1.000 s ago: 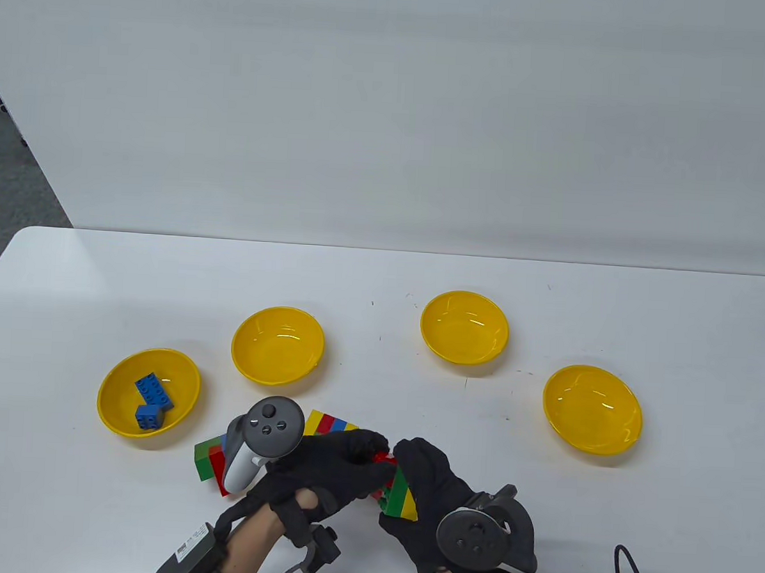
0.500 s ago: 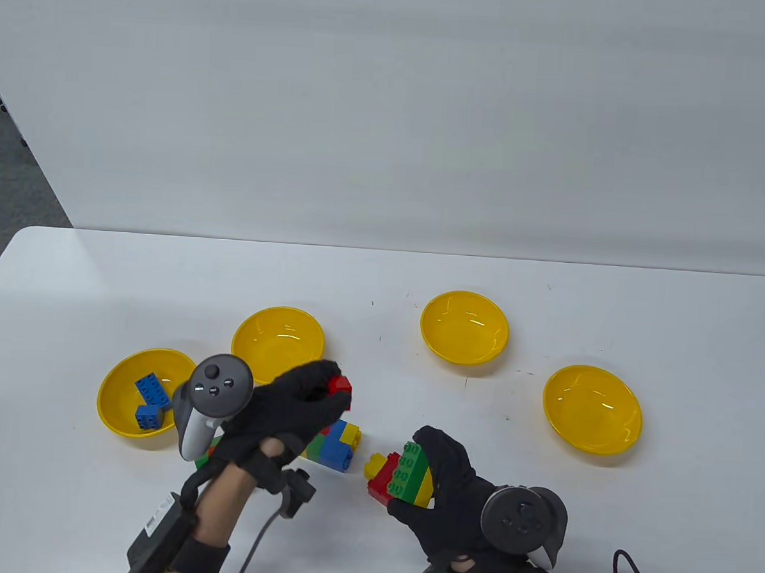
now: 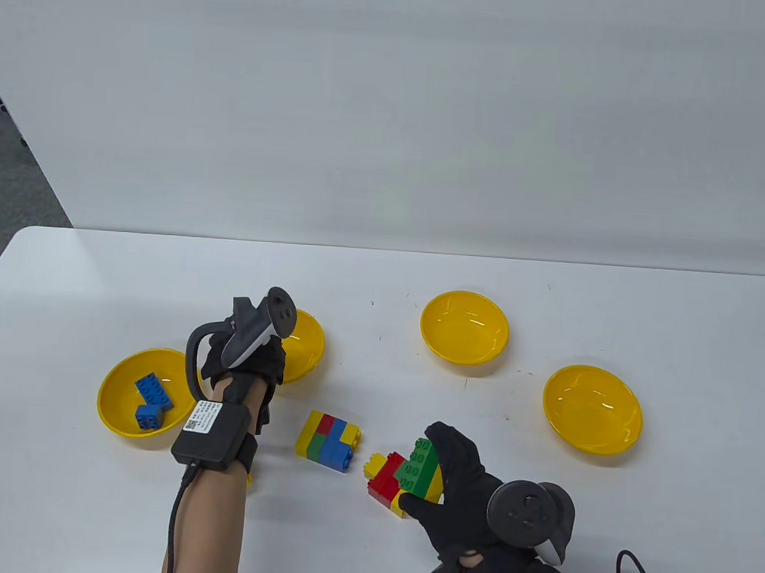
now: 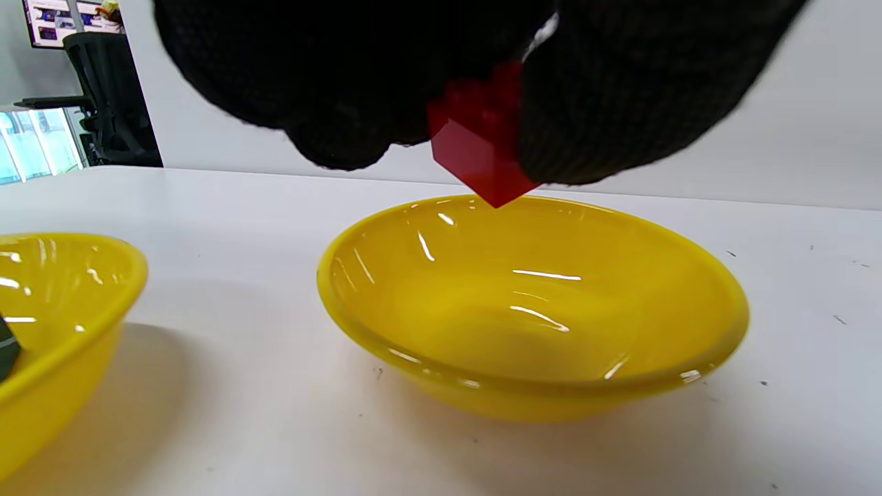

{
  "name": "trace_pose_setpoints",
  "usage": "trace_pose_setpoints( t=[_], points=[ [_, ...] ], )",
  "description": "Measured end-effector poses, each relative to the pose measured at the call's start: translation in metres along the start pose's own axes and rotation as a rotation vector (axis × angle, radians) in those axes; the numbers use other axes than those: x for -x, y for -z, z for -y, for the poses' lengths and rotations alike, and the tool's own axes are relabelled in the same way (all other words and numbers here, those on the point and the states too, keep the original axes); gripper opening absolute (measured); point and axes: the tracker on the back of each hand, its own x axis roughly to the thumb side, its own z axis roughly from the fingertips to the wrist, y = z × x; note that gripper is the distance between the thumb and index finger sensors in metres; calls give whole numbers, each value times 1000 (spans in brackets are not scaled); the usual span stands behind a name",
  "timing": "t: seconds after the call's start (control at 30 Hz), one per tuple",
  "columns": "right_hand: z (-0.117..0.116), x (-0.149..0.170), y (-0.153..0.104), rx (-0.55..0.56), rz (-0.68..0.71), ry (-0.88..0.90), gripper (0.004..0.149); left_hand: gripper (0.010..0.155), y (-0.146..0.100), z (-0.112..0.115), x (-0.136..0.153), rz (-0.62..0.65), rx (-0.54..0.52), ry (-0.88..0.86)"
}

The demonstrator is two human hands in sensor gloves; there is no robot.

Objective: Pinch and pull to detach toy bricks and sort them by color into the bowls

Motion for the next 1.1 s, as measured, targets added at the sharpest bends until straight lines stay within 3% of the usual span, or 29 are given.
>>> trace_pose_setpoints(
  t=[0.13, 0.27, 0.4, 0.5, 0.57, 0.63, 0.7, 0.77, 0.93, 1.1],
  points=[
    [1, 3, 1, 2, -11, -3, 94, 75, -1, -1, 7, -19, -30, -17],
    [1, 4, 1, -5, -20, 0, 94, 73, -20, -19, 11, 36, -128, -97],
    [0, 3, 0, -3, -16, -7, 95, 68, -64, -48, 4, 208, -253, -249],
    [-1, 0, -1, 26, 3, -24, 95, 63, -101, -55, -5, 344, -280, -433],
    [-1, -3, -2, 57, 19, -54, 95, 65, -127, -43, -16, 477, -180, -590],
    [-1, -8, -3, 103, 52, -105, 95, 72, -154, -12, -33, 612, 86, -787],
    [-1, -12, -5, 136, 68, -145, 95, 80, -173, 15, -46, 676, 274, -910],
    [-3, -15, -6, 147, 80, -188, 95, 84, -185, 38, -55, 682, 375, -962],
    [-13, -25, -8, 168, 124, -342, 96, 81, -190, 68, -64, 642, 544, -1176],
    [-25, -31, -8, 135, 154, -402, 98, 70, -182, 75, -57, 593, 534, -1266]
  ],
)
